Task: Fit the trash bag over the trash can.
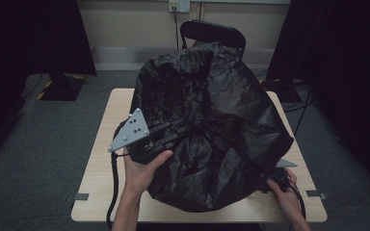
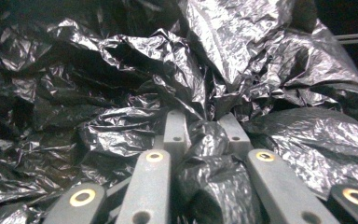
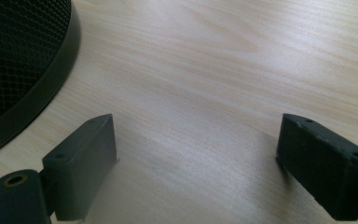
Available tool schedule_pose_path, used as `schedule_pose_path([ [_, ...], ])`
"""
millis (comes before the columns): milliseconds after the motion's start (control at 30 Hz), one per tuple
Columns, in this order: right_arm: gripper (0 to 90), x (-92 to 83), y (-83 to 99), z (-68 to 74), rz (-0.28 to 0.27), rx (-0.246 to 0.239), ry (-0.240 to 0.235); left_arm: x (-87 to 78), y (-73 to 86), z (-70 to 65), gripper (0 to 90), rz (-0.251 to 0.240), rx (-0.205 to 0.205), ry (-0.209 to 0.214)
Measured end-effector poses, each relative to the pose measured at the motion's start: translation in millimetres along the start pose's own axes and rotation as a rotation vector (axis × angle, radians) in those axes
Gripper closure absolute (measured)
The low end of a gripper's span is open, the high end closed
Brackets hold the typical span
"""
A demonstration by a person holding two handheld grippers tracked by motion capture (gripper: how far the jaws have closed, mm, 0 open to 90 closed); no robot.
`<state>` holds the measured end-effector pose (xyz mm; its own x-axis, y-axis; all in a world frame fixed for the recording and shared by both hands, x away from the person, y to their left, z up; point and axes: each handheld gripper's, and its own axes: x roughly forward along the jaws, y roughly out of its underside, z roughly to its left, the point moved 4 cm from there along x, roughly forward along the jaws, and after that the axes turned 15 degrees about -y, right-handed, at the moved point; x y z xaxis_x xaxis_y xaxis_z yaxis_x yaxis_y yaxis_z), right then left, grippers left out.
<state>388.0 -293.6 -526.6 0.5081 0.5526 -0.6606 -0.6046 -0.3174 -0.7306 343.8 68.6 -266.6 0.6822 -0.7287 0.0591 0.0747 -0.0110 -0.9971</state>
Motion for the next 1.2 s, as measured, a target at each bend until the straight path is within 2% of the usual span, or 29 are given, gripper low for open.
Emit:
schedule_pose_path([
  [167,11.3,0.0,0.0,0.0,0.0,0.0,0.0,18.3,2.1,-11.6,77.3,0.024,0.031,0.027],
  [267,11.3,0.0,0.0,0.1,0.0,0.0,0.0,24.7,3.9,-13.8,73.8,0.035,0.047,0.023],
  [433,11.2,0.0,0.0,0.1,0.0,0.001,0.0,28.1,2.5,-12.3,47.4,0.041,0.046,-0.015],
  [467,11.3,0.0,0.0,0.0,0.0,0.0,0.0,28.0,1.6,-12.0,43.5,0.039,0.046,-0.013],
  [533,11.2,0.0,0.0,0.1,0.0,0.001,0.0,27.4,-0.5,-10.5,37.5,0.037,0.052,-0.038],
  [767,11.3,-0.1,0.0,0.1,0.001,0.001,0.0,24.6,-11.1,-10.1,27.4,0.011,0.066,-0.069],
  [867,11.2,0.0,0.0,0.1,0.001,0.001,0.0,20.9,-17.1,-9.4,26.5,-0.006,0.071,-0.073],
  [1000,11.2,0.0,0.0,0.1,0.001,0.001,0.0,12.9,-25.6,-5.5,22.8,-0.024,0.059,-0.081],
  [1067,11.2,0.0,-0.1,0.0,0.0,-0.001,0.0,11.2,-28.4,-4.4,21.5,-0.019,0.052,-0.078],
  [1133,11.2,0.1,-0.1,-0.1,0.0,-0.001,0.0,9.6,-30.4,-3.9,20.4,-0.013,0.065,-0.089],
  [1200,11.4,-0.2,-0.1,-0.2,0.001,0.0,0.0,6.4,-31.6,-2.0,20.4,-0.013,0.052,-0.082],
])
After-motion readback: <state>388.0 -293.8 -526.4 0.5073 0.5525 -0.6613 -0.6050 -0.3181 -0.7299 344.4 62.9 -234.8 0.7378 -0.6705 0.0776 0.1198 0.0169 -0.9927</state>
